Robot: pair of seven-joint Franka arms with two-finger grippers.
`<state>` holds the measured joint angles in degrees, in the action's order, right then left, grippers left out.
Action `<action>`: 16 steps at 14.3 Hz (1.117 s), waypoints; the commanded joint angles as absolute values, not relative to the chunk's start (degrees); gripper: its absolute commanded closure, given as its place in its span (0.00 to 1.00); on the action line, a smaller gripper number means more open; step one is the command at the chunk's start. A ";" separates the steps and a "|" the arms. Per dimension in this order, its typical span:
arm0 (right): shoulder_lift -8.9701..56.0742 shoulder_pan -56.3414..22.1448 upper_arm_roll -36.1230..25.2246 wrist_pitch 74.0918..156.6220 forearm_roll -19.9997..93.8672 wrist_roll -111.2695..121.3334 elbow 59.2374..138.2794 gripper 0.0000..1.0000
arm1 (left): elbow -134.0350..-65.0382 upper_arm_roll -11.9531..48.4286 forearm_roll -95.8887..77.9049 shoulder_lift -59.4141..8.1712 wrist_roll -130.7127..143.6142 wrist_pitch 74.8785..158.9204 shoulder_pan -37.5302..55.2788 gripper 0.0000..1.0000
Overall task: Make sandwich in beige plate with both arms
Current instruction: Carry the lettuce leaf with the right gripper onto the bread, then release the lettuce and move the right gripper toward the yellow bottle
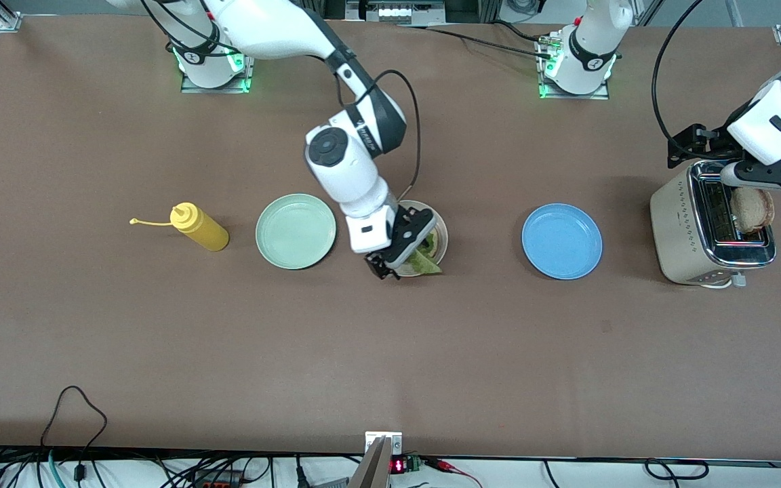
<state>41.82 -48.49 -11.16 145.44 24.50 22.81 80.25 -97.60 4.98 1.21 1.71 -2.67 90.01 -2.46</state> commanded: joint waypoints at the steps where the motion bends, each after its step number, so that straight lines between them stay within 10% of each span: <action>1: 35.70 -42.03 -9.76 135.82 22.17 22.41 81.04 0.00 | -95.98 4.83 0.26 0.97 -3.25 88.95 -2.55 0.00; 16: 17.42 -6.70 3.15 99.95 2.66 5.64 82.53 0.00 | -95.98 3.87 5.10 -2.02 -7.19 87.98 -9.83 0.00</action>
